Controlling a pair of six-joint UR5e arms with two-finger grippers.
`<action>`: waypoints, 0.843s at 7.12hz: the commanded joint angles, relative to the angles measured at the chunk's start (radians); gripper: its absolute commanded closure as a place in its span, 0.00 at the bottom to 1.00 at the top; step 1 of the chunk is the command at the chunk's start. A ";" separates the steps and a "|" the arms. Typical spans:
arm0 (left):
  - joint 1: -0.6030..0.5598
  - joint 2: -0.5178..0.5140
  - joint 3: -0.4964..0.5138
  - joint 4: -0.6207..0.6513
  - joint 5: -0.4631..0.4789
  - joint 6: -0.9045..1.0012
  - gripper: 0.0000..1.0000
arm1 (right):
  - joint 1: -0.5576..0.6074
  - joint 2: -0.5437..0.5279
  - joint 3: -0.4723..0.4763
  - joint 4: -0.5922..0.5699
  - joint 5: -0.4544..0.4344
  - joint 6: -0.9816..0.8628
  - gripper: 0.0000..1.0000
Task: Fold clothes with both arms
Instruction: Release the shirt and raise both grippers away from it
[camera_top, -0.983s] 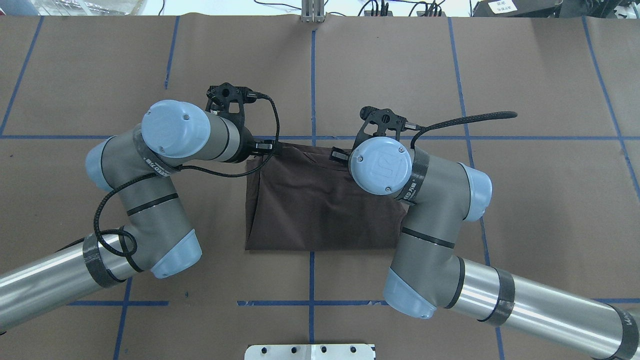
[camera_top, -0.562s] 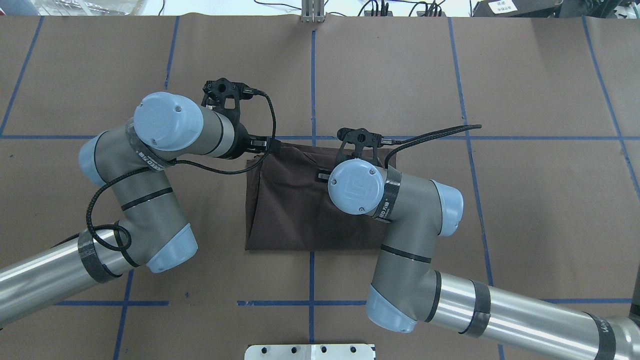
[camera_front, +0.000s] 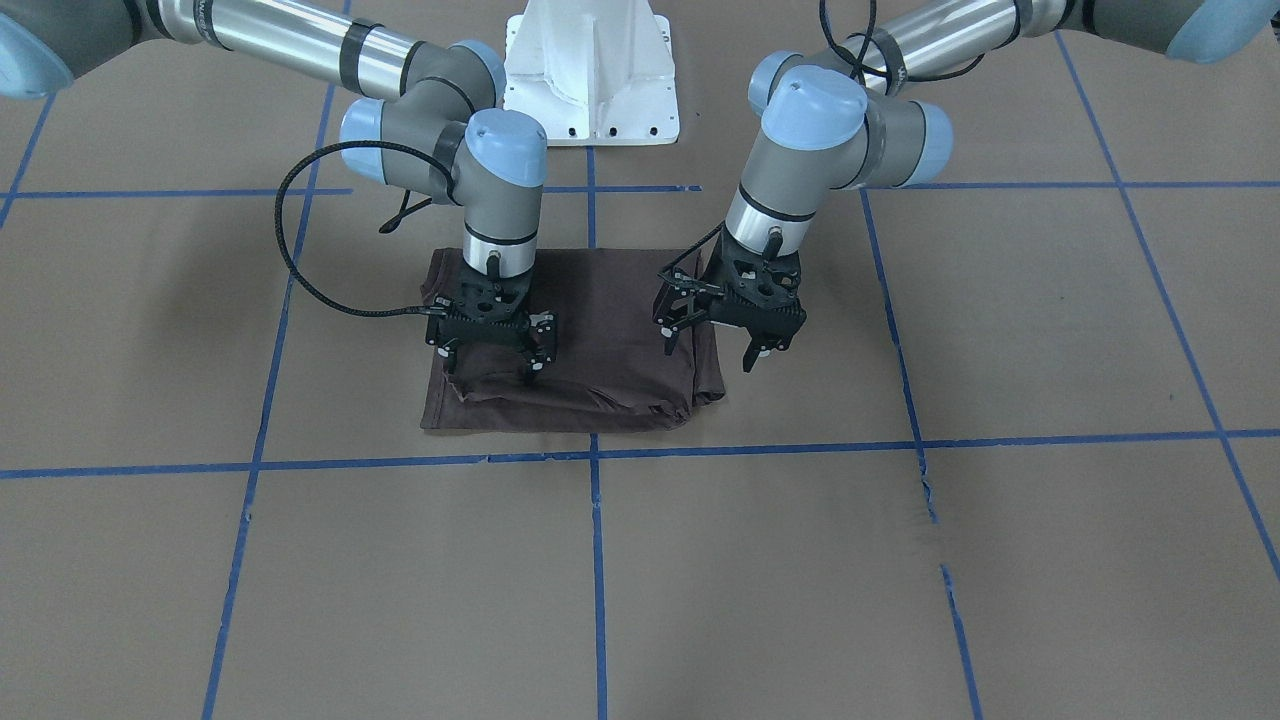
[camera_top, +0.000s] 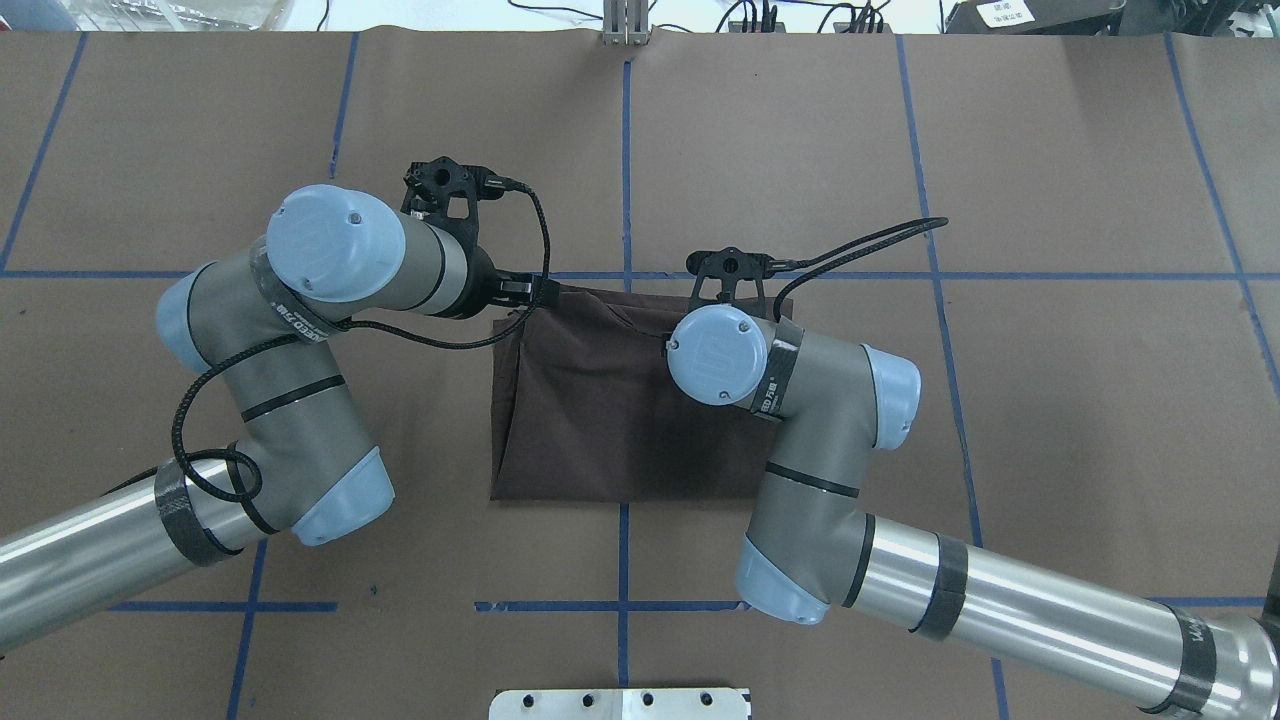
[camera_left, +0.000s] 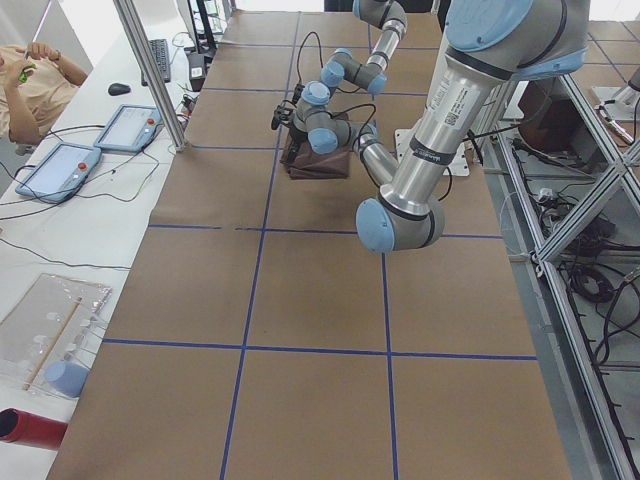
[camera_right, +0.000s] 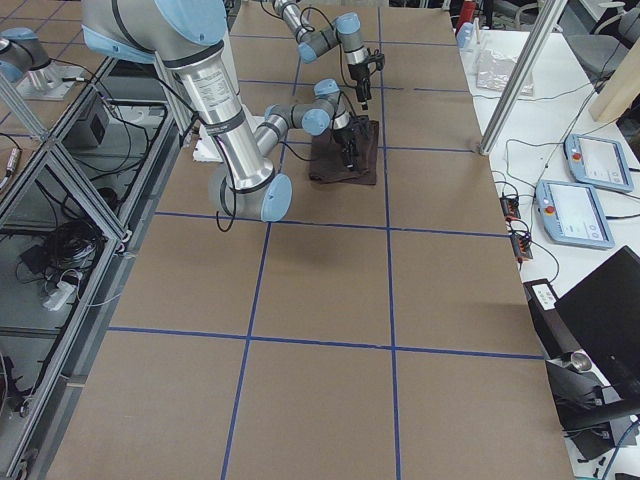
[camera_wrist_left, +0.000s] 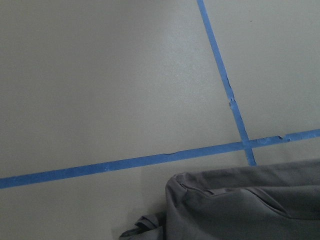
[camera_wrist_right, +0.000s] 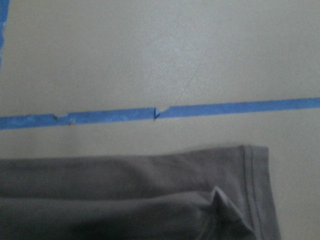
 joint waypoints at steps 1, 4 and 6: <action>0.002 0.009 0.000 -0.002 0.000 -0.002 0.00 | 0.112 0.018 -0.029 0.006 0.055 -0.060 0.00; 0.037 -0.032 0.092 0.002 0.008 -0.101 0.00 | 0.280 0.075 -0.002 0.007 0.308 -0.100 0.00; 0.061 -0.115 0.188 0.003 0.037 -0.138 0.00 | 0.295 0.072 0.009 0.007 0.320 -0.106 0.00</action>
